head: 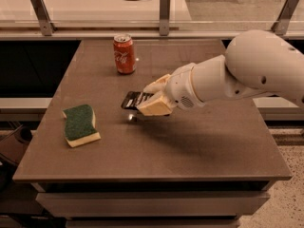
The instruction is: Move rxbar chocolate near sponge
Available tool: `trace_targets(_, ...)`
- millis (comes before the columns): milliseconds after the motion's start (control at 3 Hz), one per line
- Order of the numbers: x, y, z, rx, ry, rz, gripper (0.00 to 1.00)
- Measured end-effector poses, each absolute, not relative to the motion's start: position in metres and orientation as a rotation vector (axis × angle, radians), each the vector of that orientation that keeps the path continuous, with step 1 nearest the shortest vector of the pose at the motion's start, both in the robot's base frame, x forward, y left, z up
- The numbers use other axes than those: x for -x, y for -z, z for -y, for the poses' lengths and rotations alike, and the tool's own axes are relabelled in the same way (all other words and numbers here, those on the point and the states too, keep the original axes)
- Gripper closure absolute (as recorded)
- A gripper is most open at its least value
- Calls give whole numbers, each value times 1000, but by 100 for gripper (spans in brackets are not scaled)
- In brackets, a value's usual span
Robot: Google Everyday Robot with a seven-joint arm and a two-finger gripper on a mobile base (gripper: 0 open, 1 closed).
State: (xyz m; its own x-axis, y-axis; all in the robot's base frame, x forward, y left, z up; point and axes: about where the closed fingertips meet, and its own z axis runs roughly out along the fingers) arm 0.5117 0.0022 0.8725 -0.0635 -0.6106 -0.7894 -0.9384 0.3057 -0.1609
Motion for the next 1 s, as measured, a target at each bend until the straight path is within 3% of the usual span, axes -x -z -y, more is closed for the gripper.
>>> trace_targets(333, -497, -866, -16, 1470, -572, -1758, 98)
trace_targets(1000, -495, -867, -19, 1481, -571, -1753, 58)
